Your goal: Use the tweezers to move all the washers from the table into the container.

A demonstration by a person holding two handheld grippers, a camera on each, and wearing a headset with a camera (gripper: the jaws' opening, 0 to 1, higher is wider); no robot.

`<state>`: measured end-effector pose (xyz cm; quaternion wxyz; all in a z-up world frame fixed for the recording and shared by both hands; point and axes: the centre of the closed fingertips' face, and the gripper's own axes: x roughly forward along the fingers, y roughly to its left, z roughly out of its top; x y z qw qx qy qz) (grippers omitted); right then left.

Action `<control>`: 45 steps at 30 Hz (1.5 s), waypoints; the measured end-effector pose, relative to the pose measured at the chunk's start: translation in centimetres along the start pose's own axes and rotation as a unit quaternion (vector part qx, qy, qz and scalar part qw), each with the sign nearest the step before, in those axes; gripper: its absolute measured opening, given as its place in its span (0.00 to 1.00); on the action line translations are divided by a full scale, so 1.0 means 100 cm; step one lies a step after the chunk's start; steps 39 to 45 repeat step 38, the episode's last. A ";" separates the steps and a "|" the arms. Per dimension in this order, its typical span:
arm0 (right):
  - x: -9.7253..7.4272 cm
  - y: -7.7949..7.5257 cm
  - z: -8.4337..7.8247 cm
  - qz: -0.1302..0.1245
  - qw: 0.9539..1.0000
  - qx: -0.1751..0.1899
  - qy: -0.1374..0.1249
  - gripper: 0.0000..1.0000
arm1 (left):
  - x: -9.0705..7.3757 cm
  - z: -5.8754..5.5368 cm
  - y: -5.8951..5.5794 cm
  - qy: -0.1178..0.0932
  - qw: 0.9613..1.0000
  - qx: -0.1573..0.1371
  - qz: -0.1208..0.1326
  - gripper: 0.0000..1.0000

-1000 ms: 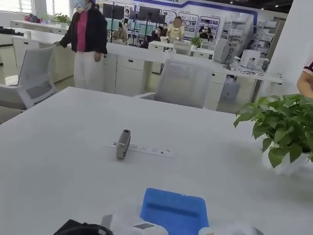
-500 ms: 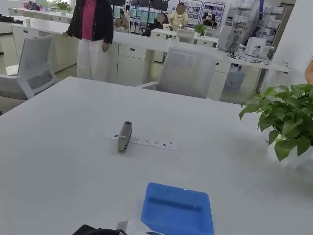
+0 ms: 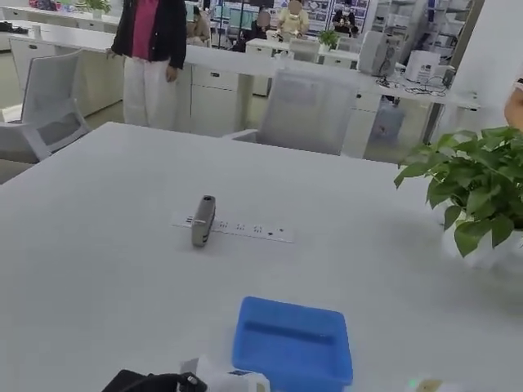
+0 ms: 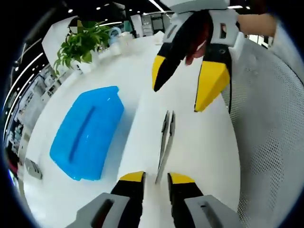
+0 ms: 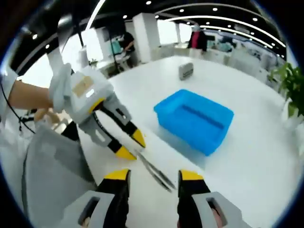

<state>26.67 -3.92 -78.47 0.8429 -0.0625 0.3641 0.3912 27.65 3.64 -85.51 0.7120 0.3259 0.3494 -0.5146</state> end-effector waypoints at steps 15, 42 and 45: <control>-0.045 -0.024 0.015 -0.095 0.990 0.060 -0.087 0.74 | -0.082 -0.017 0.022 -0.105 0.951 -0.252 0.145 0.80; -0.069 -0.047 0.012 -0.164 0.974 0.079 -0.132 0.99 | -0.154 -0.029 0.027 -0.172 0.883 -0.341 0.271 0.99; -0.069 -0.047 0.012 -0.164 0.974 0.079 -0.132 0.99 | -0.154 -0.029 0.027 -0.172 0.883 -0.341 0.271 0.99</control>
